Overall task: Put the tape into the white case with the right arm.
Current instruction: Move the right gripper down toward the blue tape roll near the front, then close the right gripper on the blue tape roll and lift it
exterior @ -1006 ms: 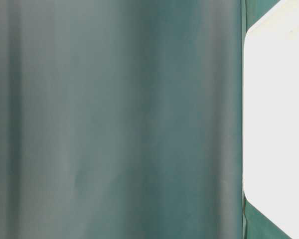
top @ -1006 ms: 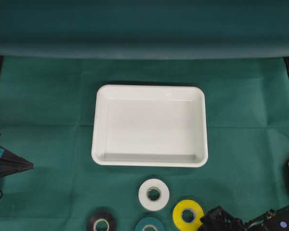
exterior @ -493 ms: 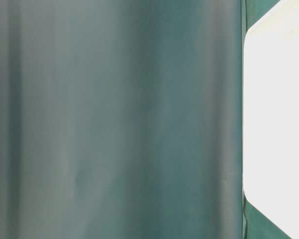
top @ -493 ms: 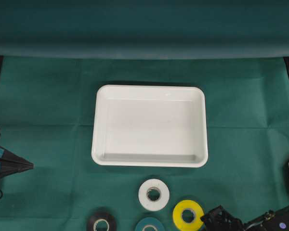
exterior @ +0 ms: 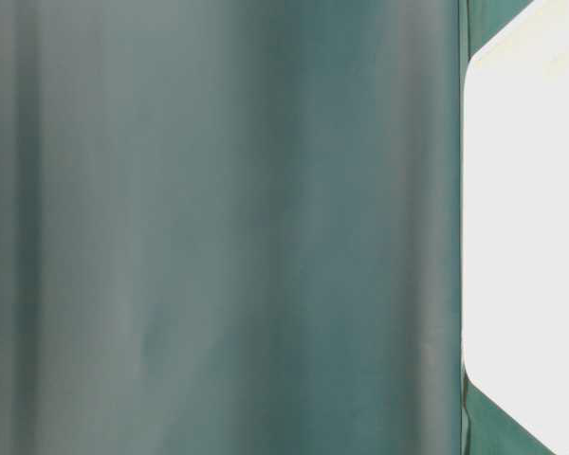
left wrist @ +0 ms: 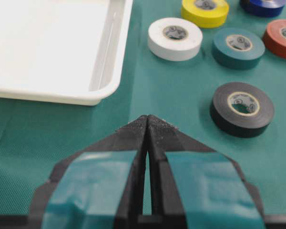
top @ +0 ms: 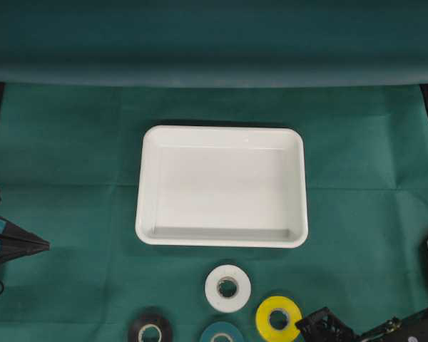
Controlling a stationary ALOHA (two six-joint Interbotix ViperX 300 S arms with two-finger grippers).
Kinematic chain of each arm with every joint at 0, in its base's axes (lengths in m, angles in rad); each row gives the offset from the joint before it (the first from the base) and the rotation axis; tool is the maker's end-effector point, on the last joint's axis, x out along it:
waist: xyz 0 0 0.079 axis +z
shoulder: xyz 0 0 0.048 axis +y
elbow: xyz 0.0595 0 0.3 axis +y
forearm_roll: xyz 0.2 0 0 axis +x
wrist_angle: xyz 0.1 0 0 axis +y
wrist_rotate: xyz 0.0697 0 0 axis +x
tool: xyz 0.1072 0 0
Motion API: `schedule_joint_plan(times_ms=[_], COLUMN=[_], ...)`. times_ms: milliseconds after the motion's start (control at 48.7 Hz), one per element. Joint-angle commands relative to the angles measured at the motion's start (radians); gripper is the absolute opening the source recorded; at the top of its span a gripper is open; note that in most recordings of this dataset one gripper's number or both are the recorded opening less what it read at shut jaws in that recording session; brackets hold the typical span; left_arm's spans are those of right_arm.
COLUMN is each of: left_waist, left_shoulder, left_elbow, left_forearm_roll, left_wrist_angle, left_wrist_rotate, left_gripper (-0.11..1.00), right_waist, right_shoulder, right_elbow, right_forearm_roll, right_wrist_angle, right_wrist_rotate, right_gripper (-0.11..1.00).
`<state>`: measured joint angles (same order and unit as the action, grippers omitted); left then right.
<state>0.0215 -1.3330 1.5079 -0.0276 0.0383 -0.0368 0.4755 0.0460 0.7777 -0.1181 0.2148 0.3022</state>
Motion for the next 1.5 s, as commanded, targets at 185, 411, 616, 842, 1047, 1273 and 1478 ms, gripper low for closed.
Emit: schedule_joint_plan(times_ms=[185, 411, 616, 842, 1047, 1273, 1478], left_waist=[0.002, 0.002, 0.002, 0.002, 0.000, 0.002, 0.002], left_shoulder=[0.008, 0.008, 0.008, 0.008, 0.008, 0.008, 0.008], left_elbow=[-0.012, -0.012, -0.012, -0.012, -0.015, -0.012, -0.012], left_forearm_roll=[0.000, 0.002, 0.000, 0.002, 0.002, 0.000, 0.000], left_wrist_angle=[-0.009, -0.009, -0.009, -0.009, -0.011, -0.011, -0.011], left_wrist_rotate=[0.000, 0.000, 0.000, 0.000, 0.000, 0.000, 0.000], left_gripper=[0.00, 0.00, 0.00, 0.00, 0.00, 0.00, 0.00], right_waist=[-0.003, -0.003, -0.003, -0.008, -0.063, -0.199, -0.327], right_shoulder=[-0.029, -0.103, -0.141, -0.138, -0.140, -0.156, -0.186], right_elbow=[-0.029, -0.040, -0.087, -0.098, -0.094, -0.089, -0.097], right_forearm_roll=[0.002, 0.000, 0.000, 0.002, -0.003, -0.023, -0.117], right_wrist_angle=[0.011, 0.060, 0.186, 0.196, 0.198, 0.218, 0.215], right_wrist_rotate=[0.006, 0.009, 0.009, 0.012, 0.012, 0.008, 0.008], right_gripper=[0.00, 0.00, 0.00, 0.00, 0.00, 0.00, 0.00])
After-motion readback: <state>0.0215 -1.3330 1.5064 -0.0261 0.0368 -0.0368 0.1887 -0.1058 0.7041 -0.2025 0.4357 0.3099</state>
